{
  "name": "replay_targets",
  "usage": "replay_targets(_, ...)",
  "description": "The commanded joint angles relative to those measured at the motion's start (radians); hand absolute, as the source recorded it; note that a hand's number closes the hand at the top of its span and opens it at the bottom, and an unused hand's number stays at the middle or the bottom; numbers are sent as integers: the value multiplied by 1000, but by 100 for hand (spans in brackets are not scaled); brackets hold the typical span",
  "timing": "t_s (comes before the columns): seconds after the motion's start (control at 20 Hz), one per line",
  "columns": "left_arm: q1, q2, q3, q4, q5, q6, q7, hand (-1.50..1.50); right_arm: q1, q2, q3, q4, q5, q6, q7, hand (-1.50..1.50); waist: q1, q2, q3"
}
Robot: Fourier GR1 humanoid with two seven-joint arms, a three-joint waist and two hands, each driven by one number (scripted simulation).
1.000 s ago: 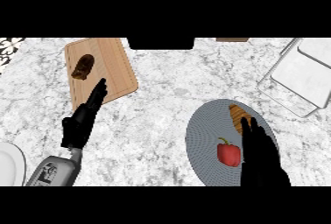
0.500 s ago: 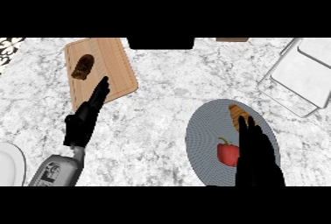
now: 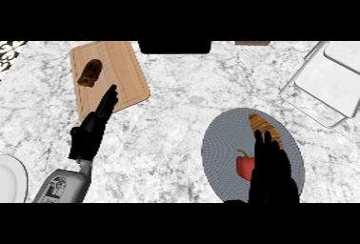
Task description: Pick the bell pepper from the placemat and place it in the tiered shelf
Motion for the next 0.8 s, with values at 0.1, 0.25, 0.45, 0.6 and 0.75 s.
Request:
replay_targets(0.1,-15,4,46,6,-7,-36,26,0,55,5,0,18,31,-43,38,-150,-2,0,0)
replay_targets(0.25,39,-33,16,-30,-45,-16,10,0,-36,7,-30,69,-8,-1,77,-150,1,0,0)
replay_targets(0.45,69,-38,32,-26,-52,-38,-29,0,35,-10,-71,74,-7,-47,-12,-150,-1,0,0)
replay_targets(0.6,-26,-50,66,33,-53,-45,0,0,17,-4,-63,81,12,-9,19,-150,-4,0,0)
replay_targets(0.75,30,-60,51,-26,-57,-62,12,0,-16,6,-104,149,-4,-61,3,-150,0,0,0)
